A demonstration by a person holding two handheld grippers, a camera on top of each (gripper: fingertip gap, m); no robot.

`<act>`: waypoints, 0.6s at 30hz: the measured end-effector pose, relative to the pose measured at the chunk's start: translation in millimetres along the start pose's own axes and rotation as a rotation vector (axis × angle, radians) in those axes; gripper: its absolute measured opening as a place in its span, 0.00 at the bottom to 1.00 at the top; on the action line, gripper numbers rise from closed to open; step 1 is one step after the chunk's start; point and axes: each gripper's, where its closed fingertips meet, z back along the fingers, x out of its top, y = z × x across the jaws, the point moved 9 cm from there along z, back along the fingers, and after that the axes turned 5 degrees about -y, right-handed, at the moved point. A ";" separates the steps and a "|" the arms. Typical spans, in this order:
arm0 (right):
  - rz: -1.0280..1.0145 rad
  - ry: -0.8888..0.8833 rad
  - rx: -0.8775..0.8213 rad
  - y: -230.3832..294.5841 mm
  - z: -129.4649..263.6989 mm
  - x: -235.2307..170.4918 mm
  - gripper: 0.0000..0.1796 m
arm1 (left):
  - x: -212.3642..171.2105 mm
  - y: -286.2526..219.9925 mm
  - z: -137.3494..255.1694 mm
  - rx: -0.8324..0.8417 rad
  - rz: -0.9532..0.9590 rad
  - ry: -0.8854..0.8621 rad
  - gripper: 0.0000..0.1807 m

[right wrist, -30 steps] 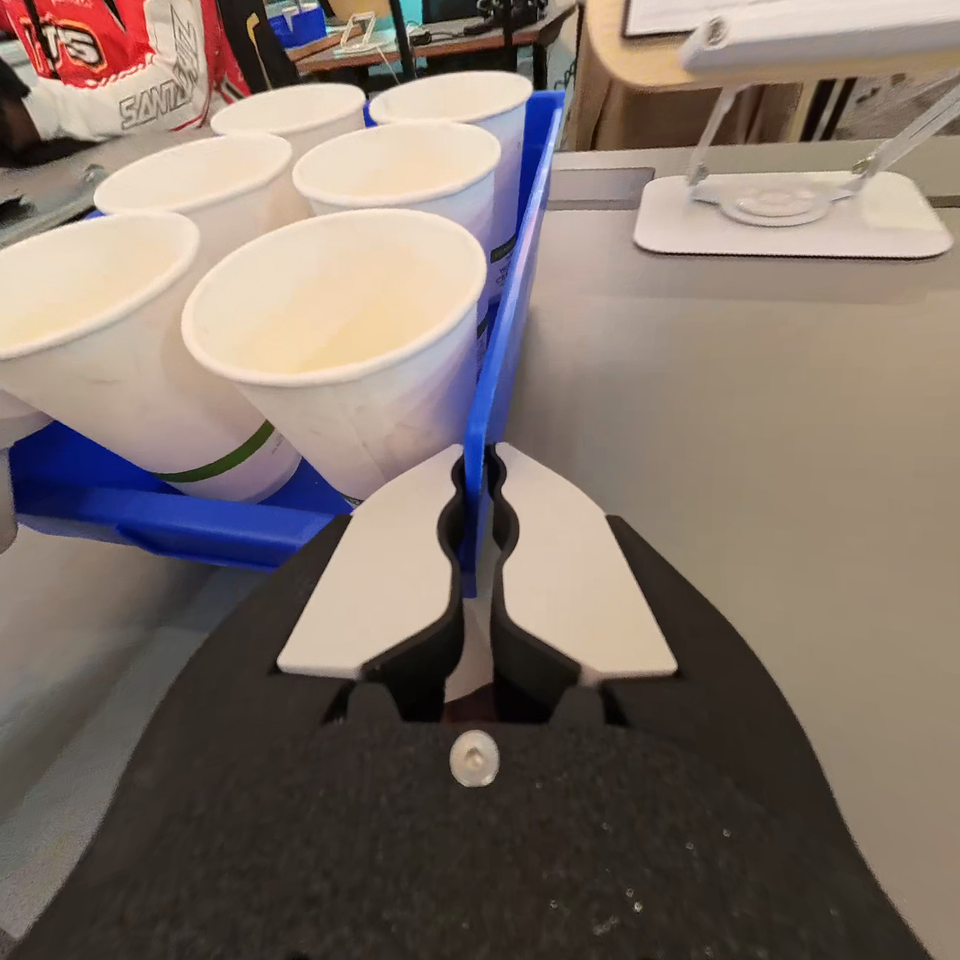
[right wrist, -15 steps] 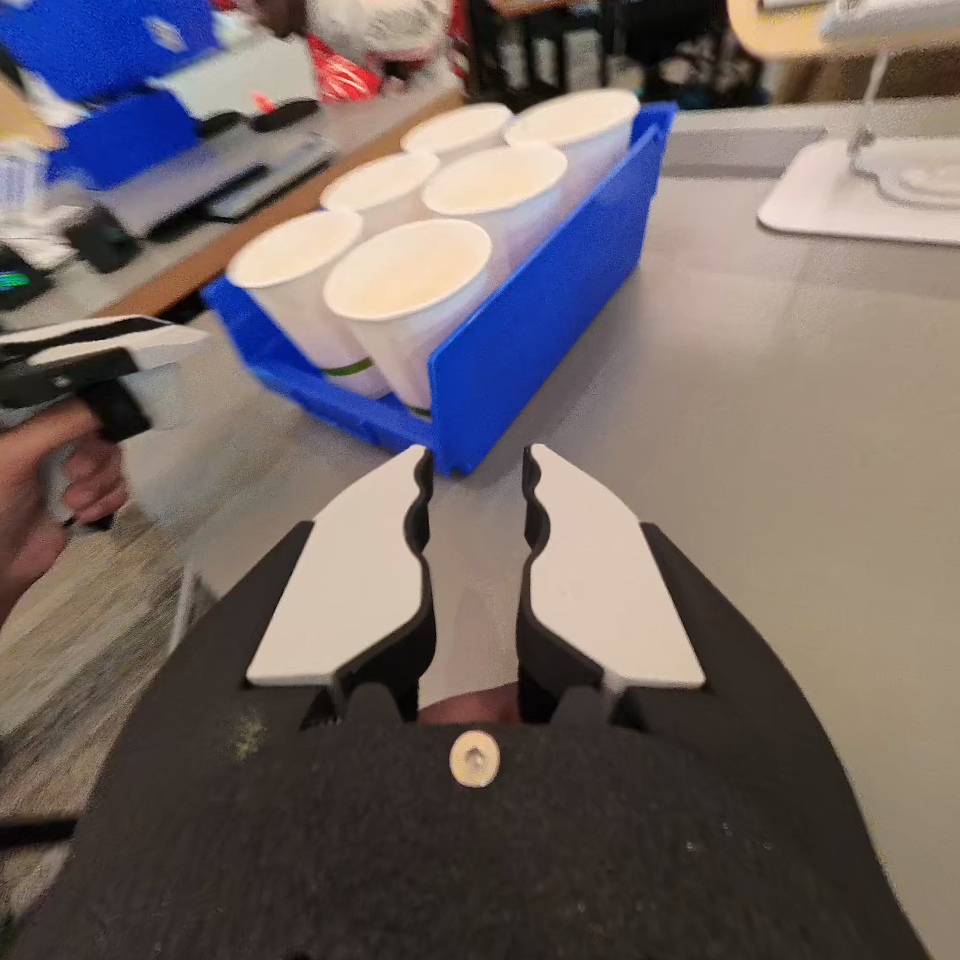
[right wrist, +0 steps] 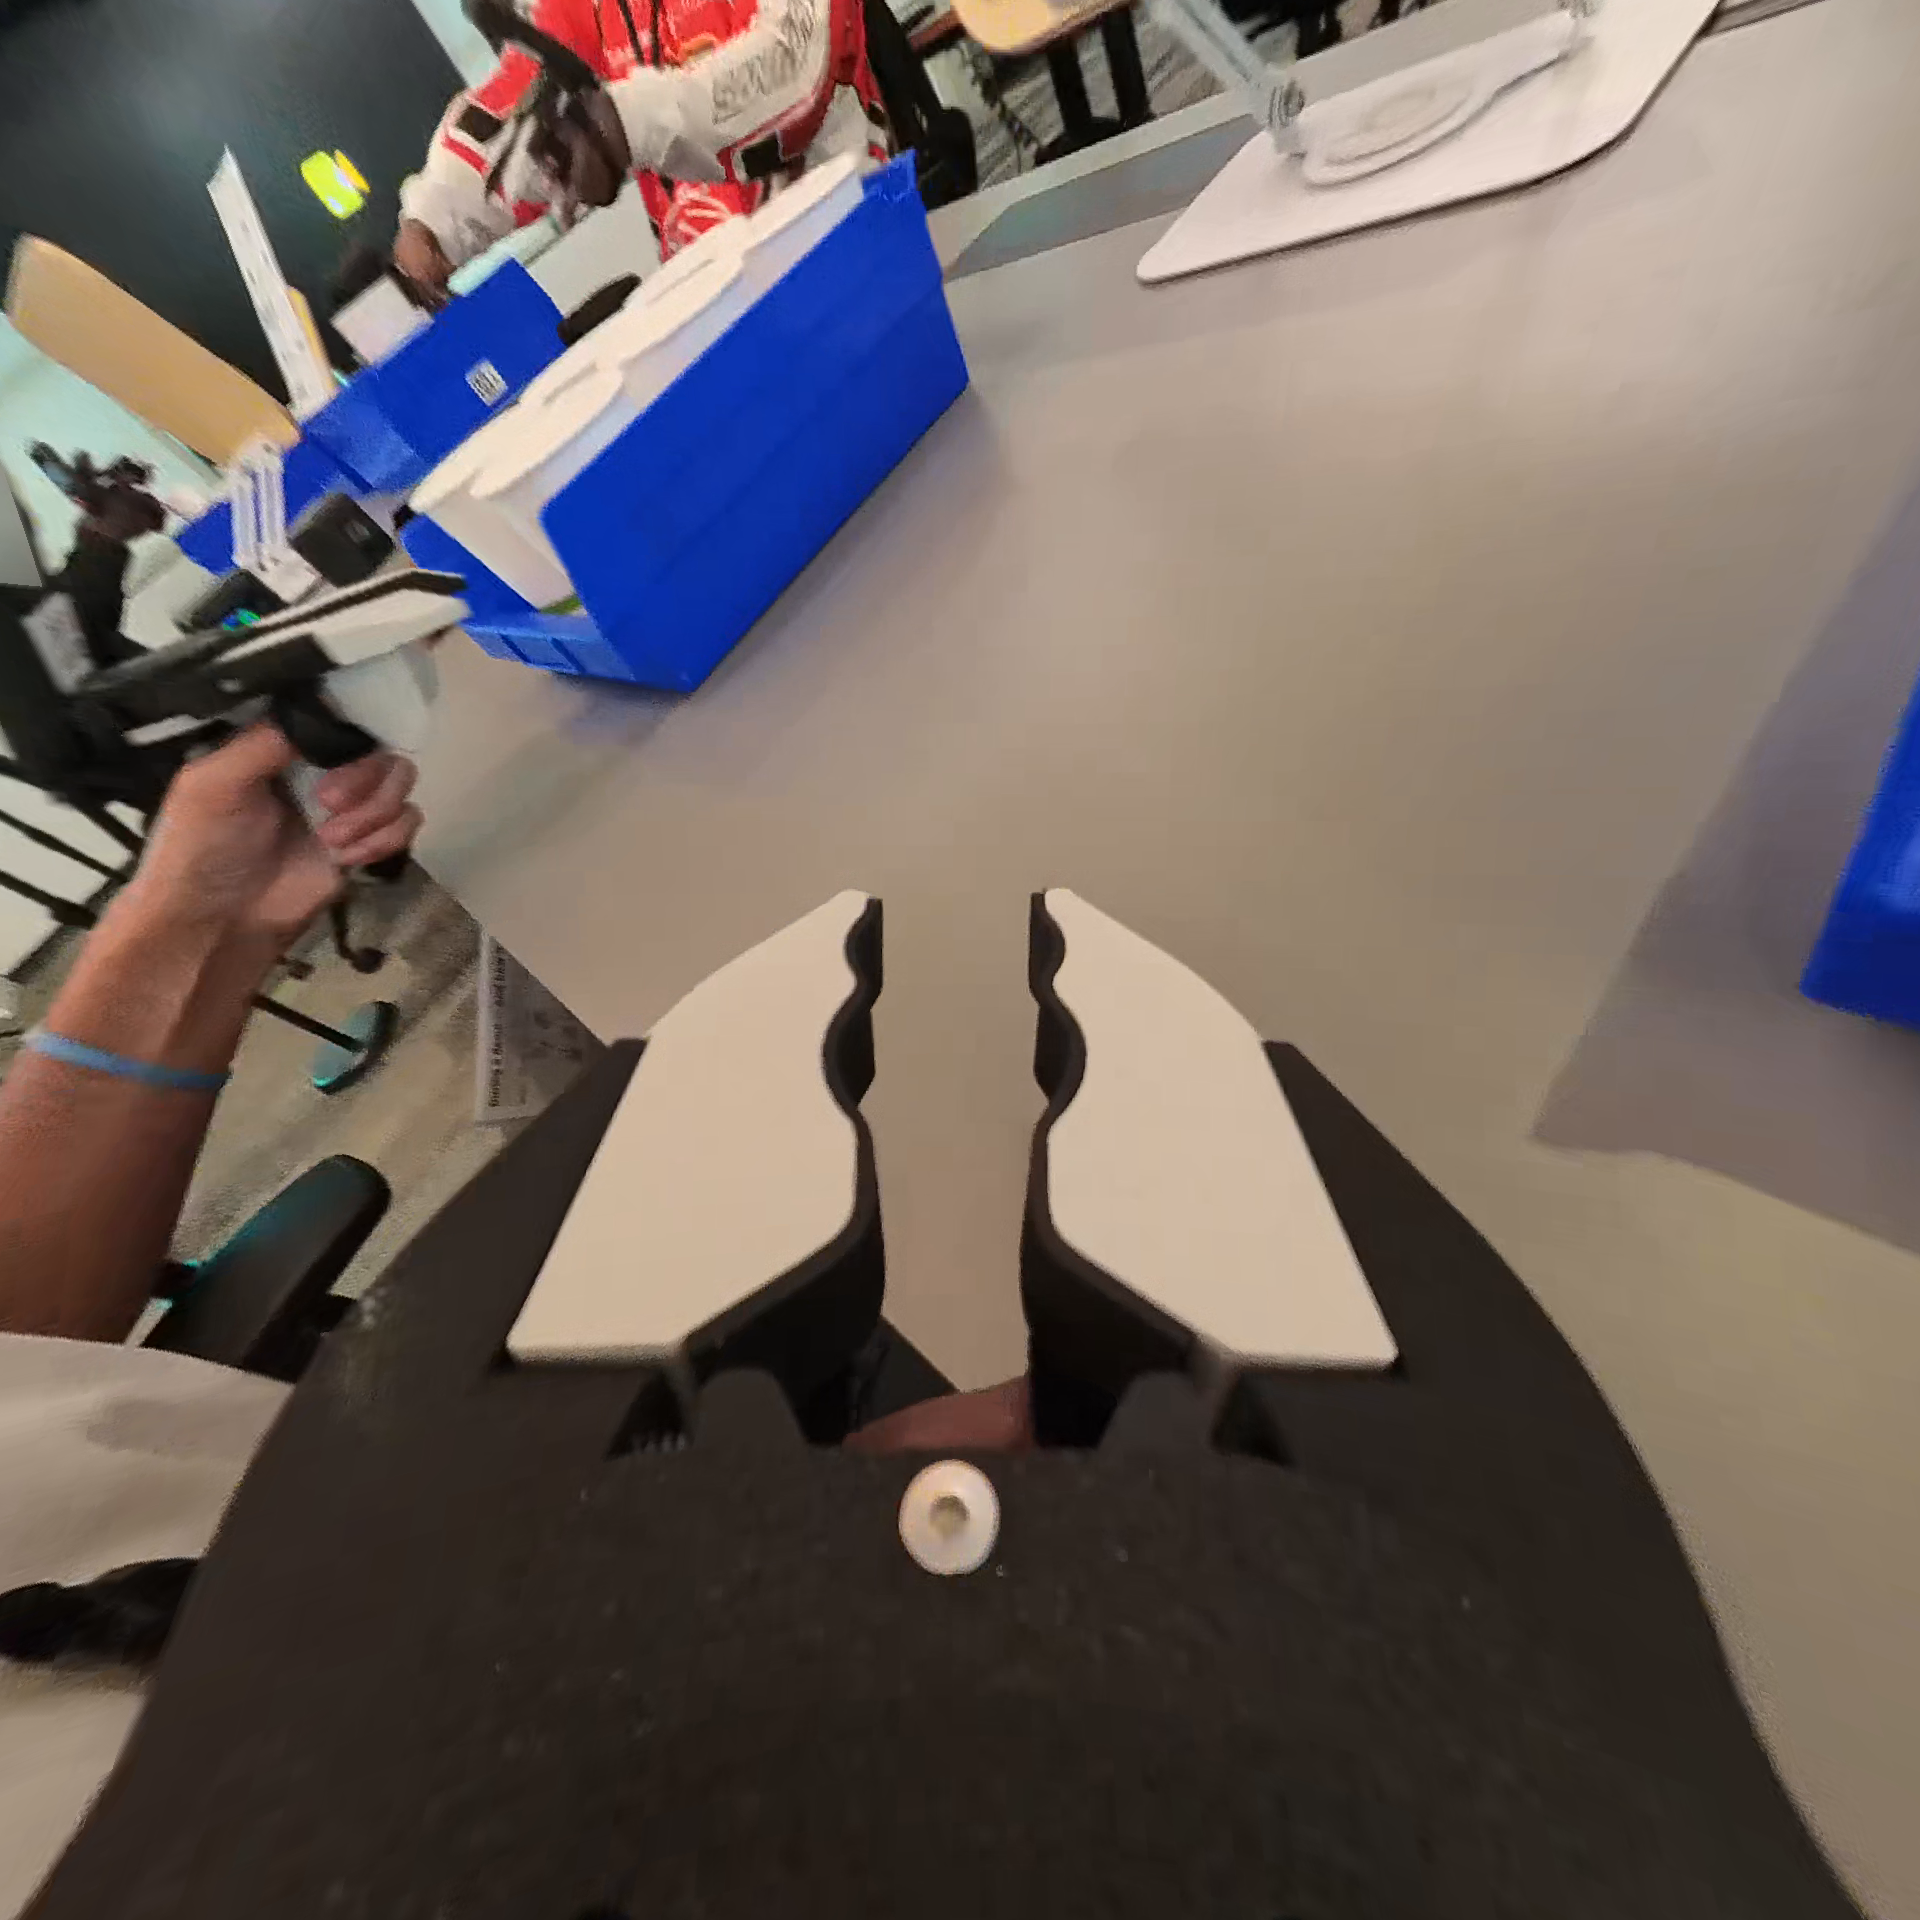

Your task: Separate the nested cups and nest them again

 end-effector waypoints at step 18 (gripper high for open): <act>0.109 -0.045 -0.011 -3.2 19.2 18.3 0.14 | 11.9 9.0 -74.0 -0.027 -0.141 0.068 0.43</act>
